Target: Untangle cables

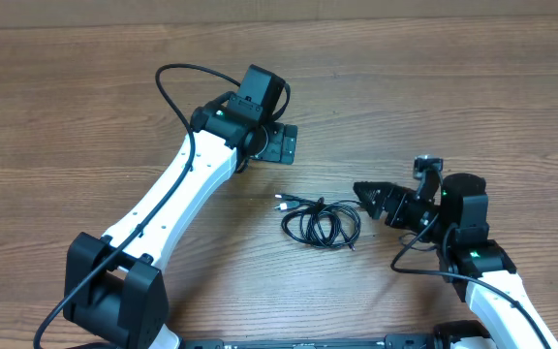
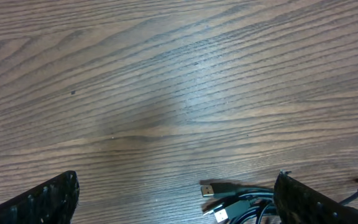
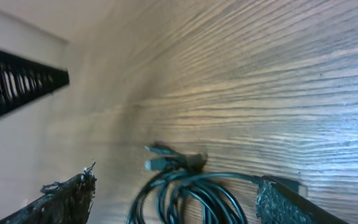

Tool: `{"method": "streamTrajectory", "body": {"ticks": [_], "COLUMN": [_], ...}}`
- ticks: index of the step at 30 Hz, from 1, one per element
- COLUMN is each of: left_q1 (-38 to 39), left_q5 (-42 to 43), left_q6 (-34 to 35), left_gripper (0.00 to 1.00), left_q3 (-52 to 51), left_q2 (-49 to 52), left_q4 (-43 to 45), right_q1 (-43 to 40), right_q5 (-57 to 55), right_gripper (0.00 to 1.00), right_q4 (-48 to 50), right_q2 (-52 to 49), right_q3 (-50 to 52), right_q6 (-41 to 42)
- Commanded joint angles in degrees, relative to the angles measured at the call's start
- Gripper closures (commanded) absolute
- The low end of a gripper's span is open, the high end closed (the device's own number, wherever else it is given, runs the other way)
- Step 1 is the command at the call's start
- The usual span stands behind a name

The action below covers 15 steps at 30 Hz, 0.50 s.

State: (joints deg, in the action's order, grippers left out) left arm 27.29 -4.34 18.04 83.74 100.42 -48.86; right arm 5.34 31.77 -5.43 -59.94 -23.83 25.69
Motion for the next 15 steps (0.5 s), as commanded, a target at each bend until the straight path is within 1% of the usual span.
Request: {"method": "streamTrajectory", "body": {"ticks": [1,10,15], "left_q1": [0.2,0.2,0.2], "left_q5": [-0.6,-0.5,-0.5], "left_q6": [-0.3,0.2,0.2], "left_gripper": [0.00,0.00,0.00], "left_q3": [0.8,0.8,0.8], "left_q2": [-0.7,-0.7,-0.7], "left_q4": [0.2,0.2,0.2], "right_q1": [0.2,0.2,1.8], "right_q5": [1.1,1.7,3.9], "right_gripper": [0.18,0.20,0.22], "right_q4": [-0.3,-0.3,-1.9], "right_q2": [0.5,0.4,0.4], "right_q3": [-0.9,-0.9,-0.9], "right_q6": [-6.5,-7.1,-15.2]}}
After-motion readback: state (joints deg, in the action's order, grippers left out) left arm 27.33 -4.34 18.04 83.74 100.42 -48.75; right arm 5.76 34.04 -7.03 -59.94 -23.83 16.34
